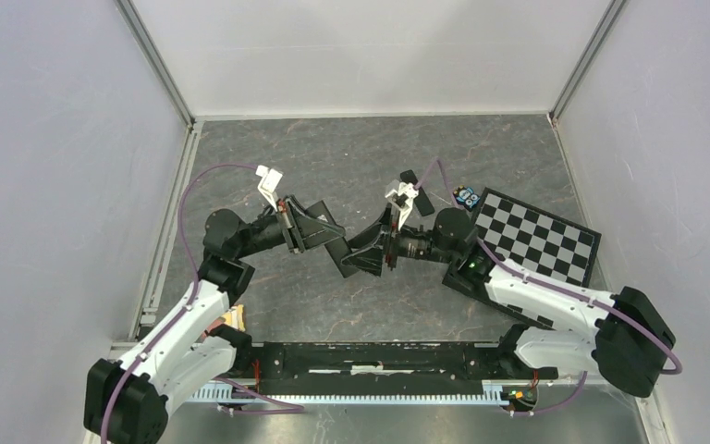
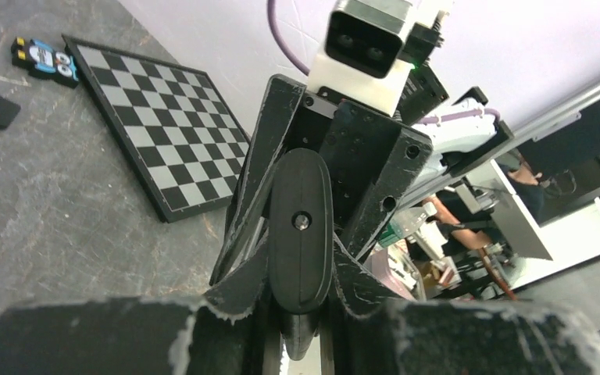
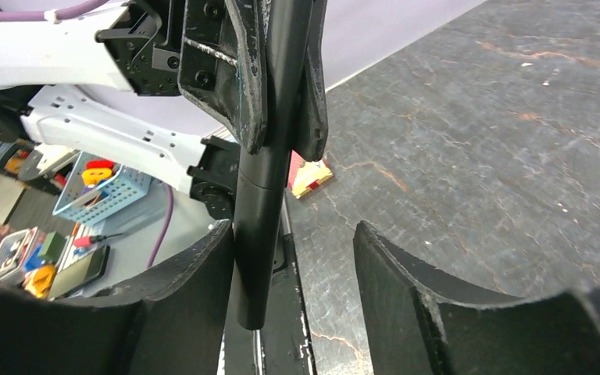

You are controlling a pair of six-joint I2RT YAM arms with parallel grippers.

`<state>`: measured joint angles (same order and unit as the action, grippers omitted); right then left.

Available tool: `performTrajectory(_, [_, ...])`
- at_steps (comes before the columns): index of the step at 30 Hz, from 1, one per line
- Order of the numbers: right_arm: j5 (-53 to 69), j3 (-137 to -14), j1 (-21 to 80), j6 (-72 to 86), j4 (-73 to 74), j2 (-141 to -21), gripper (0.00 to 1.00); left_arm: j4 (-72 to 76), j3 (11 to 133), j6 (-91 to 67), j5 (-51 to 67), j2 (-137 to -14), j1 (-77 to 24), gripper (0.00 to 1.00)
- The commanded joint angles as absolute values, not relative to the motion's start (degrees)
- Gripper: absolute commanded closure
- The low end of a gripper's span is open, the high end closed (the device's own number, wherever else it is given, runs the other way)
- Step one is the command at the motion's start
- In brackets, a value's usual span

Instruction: Load the batteries into the remote control

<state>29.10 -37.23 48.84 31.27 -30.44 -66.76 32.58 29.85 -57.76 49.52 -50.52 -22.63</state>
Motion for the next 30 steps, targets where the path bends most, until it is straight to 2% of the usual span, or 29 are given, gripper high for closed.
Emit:
performTrajectory(1, [33.85, -40.54, 48.51, 29.69, -29.98, -70.6, 0.42, 35.65, 33.68, -53.78, 55.41, -47.93, -22.75, 0.98])
performTrajectory(6, [38.94, -40.96, 48.54, 38.68, -41.15, -75.79, 0.61, 35.42, 33.49, -52.62, 54.34, -46.67, -22.76, 0.97])
performTrajectory(8, [40.1, -40.04, 48.52, 41.9, -46.7, -76.88, 0.74, 34.91, 33.4, -52.46, 53.45, -46.72, -22.83, 0.91])
performTrajectory(9, [40.14, -39.9, 48.52, 42.42, -47.54, -77.04, 0.78, 34.51, 33.25, -52.26, 52.82, -46.75, -22.77, 0.89])
performTrajectory(11, [39.05, -40.19, 48.52, 41.36, -45.71, -76.94, 0.92, 33.48, 33.31, -51.71, 51.89, -46.75, -22.79, 0.85])
performTrajectory(12, [37.92, -40.36, 48.5, 40.39, -44.17, -76.72, 0.99, 32.77, 33.28, -51.24, 51.41, -46.76, -22.76, 0.78])
performTrajectory(14, [35.0, -41.54, 48.54, 36.45, -38.01, -75.93, 1.0, 28.56, 33.77, -49.25, 49.06, -46.36, -22.81, 0.6])
performTrajectory(16, [29.45, -42.58, 48.44, 32.15, -31.14, -74.79, 1.0, 22.71, 34.58, -46.17, 45.89, -45.54, -22.71, 0.34])
performTrajectory(18, [21.25, -44.27, 48.38, 27.21, -22.57, -73.68, 1.0, 16.34, 35.4, -41.68, 42.26, -44.08, -22.71, 0.02])
performTrajectory(21, [6.3, -45.76, 48.28, 21.18, -10.3, -72.57, 1.0, 2.6, 37.33, -34.99, 32.99, -41.16, -22.77, 0.0])
performTrajectory(26, [-17.07, -46.47, 46.71, 14.05, -0.85, -75.59, 1.0, -15.98, 39.31, -30.29, 11.39, -37.91, -22.74, 0.0])
performTrajectory(30, [-32.81, -52.25, 45.36, 9.66, 5.57, -84.63, 1.0, -18.48, 39.62, -29.51, 8.05, -37.92, -22.76, 0.0])
